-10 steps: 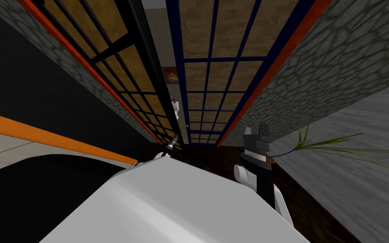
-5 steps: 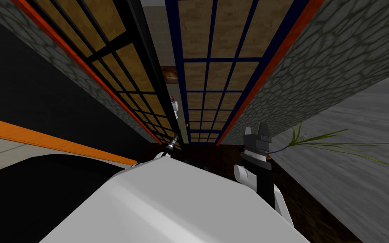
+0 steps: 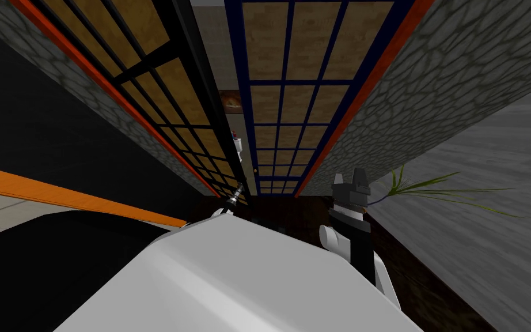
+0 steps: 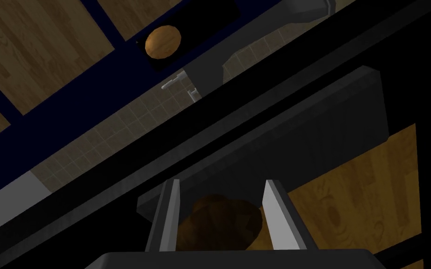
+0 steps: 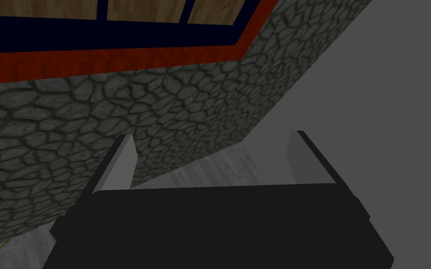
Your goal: Pull the door open
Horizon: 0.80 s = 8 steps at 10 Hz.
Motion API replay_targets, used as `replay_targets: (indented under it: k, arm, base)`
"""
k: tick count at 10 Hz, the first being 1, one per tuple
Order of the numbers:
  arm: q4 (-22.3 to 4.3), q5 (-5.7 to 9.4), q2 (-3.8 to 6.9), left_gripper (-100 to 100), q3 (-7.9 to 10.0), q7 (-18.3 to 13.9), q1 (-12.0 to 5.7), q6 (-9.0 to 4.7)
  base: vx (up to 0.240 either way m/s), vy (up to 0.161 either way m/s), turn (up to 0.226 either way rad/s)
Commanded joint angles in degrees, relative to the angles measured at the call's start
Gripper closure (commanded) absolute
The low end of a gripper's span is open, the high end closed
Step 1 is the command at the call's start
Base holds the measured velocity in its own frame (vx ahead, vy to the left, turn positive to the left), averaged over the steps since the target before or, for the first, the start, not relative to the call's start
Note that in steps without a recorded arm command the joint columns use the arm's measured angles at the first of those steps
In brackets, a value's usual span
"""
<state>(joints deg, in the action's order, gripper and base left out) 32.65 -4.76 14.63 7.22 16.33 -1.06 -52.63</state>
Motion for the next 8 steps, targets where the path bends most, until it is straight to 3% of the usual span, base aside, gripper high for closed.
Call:
replay_targets:
  k: [1, 2, 4, 6, 7, 8]
  arm:
    - [-1.7, 1.07, 1.37, 100, 0.82, -1.5, -0.84, -0.93]
    - [-1.7, 1.07, 1.37, 100, 0.82, -1.5, -0.84, -0.93]
    - [-1.7, 2.95, 1.51, 100, -0.15, -5.3, -0.92, -0.86]
    - [-1.7, 2.95, 1.51, 100, -0.15, -6.3, -0.92, -0.86]
    - [-1.7, 3.94, 1.58, 100, -0.66, -8.6, -0.99, -0.82]
    - [-1.7, 3.94, 1.58, 100, -0.66, -8.7, -0.99, -0.82]
  base:
    - [-0.026, 0.011, -0.056]
    - [-0.009, -0.003, -0.006]
    - [-0.042, 0.017, -0.069]
    - [-0.029, 0.020, -0.027]
    - [-0.032, 0.006, -0.067]
    - [-0.030, 0.005, -0.023]
